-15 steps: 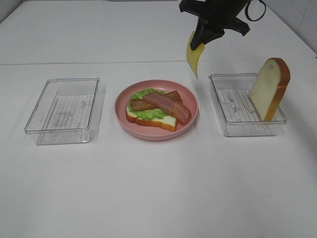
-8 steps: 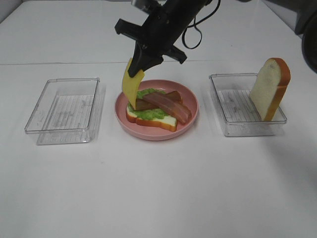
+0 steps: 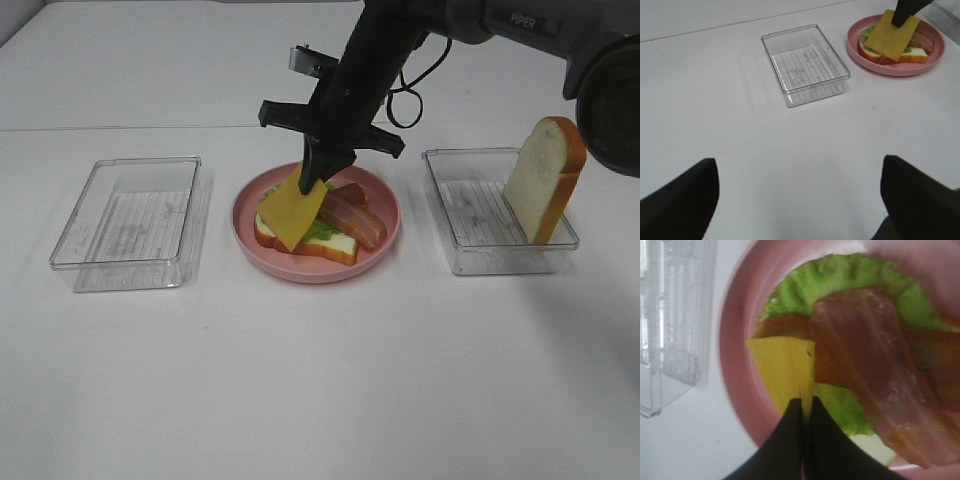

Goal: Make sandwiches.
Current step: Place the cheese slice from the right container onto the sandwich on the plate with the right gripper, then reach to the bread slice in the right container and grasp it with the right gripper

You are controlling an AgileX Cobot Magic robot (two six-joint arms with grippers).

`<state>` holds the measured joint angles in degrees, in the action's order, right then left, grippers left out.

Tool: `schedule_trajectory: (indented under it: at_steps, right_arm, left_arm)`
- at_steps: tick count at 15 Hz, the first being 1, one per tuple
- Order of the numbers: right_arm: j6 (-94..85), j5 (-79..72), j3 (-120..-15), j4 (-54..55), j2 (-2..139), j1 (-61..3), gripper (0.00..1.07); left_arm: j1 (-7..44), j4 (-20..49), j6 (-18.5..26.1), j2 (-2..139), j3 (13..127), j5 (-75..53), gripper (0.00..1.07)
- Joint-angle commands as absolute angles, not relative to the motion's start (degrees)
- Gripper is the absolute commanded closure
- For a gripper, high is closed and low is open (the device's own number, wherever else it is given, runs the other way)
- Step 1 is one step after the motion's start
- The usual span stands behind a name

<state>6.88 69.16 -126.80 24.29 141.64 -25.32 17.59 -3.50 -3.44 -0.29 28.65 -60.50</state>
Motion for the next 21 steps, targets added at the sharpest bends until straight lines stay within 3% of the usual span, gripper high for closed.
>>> schedule_trajectory:
  at_steps: [1,5,10,21]
  right_arm:
    - [8.31,69.27,-127.08,21.49,141.46,-25.15,0.97]
    - [7.16,69.21,-127.08,21.37,141.18,-25.15,0.29]
    - [7.10,69.44,-127.08,13.69,135.45,-24.69,0.29]
    - [7.68,73.97,-127.02,-2.18,123.47,-11.40,0.31]
  left_arm:
    - [17.82,-3.44,-3.38,-0.86,28.59,-59.99,0.23]
    - [17.82,-3.44,-3.38,-0.86,28.59,-59.99,0.23]
    - [17.82,-3.44,-3.38,-0.86,28.59,-59.99,0.23]
    - [17.82,-3.44,-3.38,-0.86,28.59,-59.99,0.23]
